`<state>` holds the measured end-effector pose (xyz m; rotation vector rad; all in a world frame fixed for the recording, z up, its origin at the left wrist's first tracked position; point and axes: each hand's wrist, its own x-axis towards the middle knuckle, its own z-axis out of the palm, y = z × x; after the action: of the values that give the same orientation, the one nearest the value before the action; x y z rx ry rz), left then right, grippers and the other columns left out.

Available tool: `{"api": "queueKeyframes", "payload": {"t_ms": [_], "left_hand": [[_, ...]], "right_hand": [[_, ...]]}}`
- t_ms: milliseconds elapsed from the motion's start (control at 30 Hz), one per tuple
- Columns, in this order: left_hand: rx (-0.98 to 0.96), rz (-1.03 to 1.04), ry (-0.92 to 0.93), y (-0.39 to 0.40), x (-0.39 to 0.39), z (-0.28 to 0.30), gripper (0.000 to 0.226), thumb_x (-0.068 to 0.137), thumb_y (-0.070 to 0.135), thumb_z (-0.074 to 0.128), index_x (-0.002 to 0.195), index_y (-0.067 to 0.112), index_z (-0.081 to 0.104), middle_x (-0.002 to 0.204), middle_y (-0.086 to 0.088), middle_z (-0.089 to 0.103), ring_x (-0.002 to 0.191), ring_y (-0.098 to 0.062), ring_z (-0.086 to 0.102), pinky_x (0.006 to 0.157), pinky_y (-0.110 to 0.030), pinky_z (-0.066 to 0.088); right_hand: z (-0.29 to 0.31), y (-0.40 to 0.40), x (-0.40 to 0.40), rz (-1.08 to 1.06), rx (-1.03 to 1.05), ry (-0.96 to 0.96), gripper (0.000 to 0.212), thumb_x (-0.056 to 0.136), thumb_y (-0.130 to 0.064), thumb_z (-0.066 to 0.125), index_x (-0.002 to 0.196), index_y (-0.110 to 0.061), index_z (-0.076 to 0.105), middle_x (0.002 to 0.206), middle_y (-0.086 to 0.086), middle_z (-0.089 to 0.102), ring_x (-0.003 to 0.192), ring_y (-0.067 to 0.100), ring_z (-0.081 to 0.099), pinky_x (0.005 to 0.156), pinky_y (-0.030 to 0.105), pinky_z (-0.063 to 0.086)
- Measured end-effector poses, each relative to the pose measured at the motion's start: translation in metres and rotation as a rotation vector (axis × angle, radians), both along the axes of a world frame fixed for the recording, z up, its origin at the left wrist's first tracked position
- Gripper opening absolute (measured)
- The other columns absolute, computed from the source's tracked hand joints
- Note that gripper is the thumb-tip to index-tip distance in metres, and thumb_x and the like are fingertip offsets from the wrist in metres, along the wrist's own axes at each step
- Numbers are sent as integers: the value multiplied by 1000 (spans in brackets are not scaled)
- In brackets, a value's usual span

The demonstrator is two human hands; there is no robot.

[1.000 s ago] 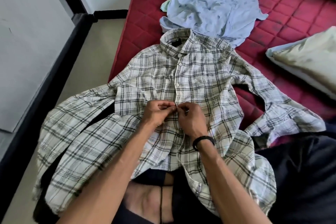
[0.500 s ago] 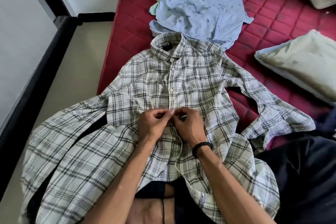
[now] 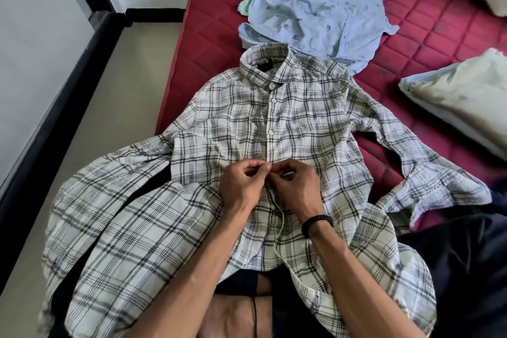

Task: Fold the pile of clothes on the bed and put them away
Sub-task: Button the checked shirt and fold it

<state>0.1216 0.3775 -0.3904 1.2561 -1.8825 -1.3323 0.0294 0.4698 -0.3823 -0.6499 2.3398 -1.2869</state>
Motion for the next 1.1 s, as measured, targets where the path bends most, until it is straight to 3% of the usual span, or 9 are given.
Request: {"api": "queueKeyframes", "payload": {"t_ms": [67, 233, 400, 600, 700, 800, 867, 1000, 1100], "left_hand": [[24, 25, -7, 1, -2, 0, 13, 88, 35, 81, 96, 25, 79, 81, 18, 74, 67, 7, 69, 53, -16, 54], [13, 80, 42, 7, -5, 2, 11, 90, 31, 79, 96, 21, 78, 83, 15, 74, 73, -3, 72, 66, -33, 63], [120, 151, 107, 8, -8, 3, 12, 86, 25, 83, 97, 26, 78, 90, 13, 78, 78, 0, 74, 70, -29, 64], [138, 115, 121, 8, -10, 7, 19, 87, 27, 82, 97, 33, 66, 93, 10, 79, 72, -2, 74, 49, -18, 49], [180, 92, 149, 8, -11, 10, 18, 90, 23, 79, 102, 24, 66, 94, 7, 78, 61, 3, 69, 43, -13, 43], [198, 60, 208, 7, -8, 6, 15, 95, 17, 73, 108, 17, 64, 98, -1, 79, 50, 1, 61, 38, -15, 39], [161, 38, 212, 6, -5, 3, 14, 96, 15, 72, 108, 16, 64, 99, -3, 79, 48, 1, 60, 39, -14, 38], [49, -19, 156, 5, -6, -1, 13, 97, 20, 71, 107, 20, 63, 104, 1, 77, 56, -1, 58, 41, -8, 37], [-16, -79, 173, 4, -8, -2, 12, 97, 22, 70, 105, 23, 61, 105, 4, 75, 68, -7, 63, 49, -13, 43]], "right_hand": [[0, 1, -1, -5, -34, -54, 10, 83, -29, 86, 86, -27, 76, 78, -11, 75, 73, 5, 72, 68, 31, 63], [1, 1, -1, -5, -69, -100, 14, 83, -29, 86, 89, -22, 76, 78, -7, 75, 72, 7, 72, 65, 24, 60], [1, 0, -1, -46, -71, -123, 14, 88, -32, 82, 91, -20, 75, 78, -6, 73, 65, 5, 66, 56, 15, 49], [6, 1, 2, -62, -109, -110, 11, 93, -29, 78, 96, -21, 72, 77, -6, 69, 57, 4, 59, 51, 21, 50], [6, 0, 7, -54, -111, 82, 8, 97, -24, 71, 104, -21, 71, 86, -8, 70, 65, 7, 65, 56, 32, 57], [5, -1, 10, 85, -25, 392, 14, 100, -23, 66, 110, -19, 75, 102, -5, 69, 78, 10, 65, 67, 31, 58], [2, 0, 7, 154, 19, 450, 16, 100, -25, 66, 112, -19, 75, 105, -4, 69, 79, 12, 66, 68, 33, 60], [0, 1, 0, 112, -21, 311, 14, 99, -24, 67, 107, -16, 76, 98, -4, 74, 82, 12, 69, 72, 37, 61], [3, 1, -4, 74, -20, 180, 14, 100, -24, 67, 104, -14, 74, 91, -3, 74, 77, 11, 68, 68, 35, 59]]}}
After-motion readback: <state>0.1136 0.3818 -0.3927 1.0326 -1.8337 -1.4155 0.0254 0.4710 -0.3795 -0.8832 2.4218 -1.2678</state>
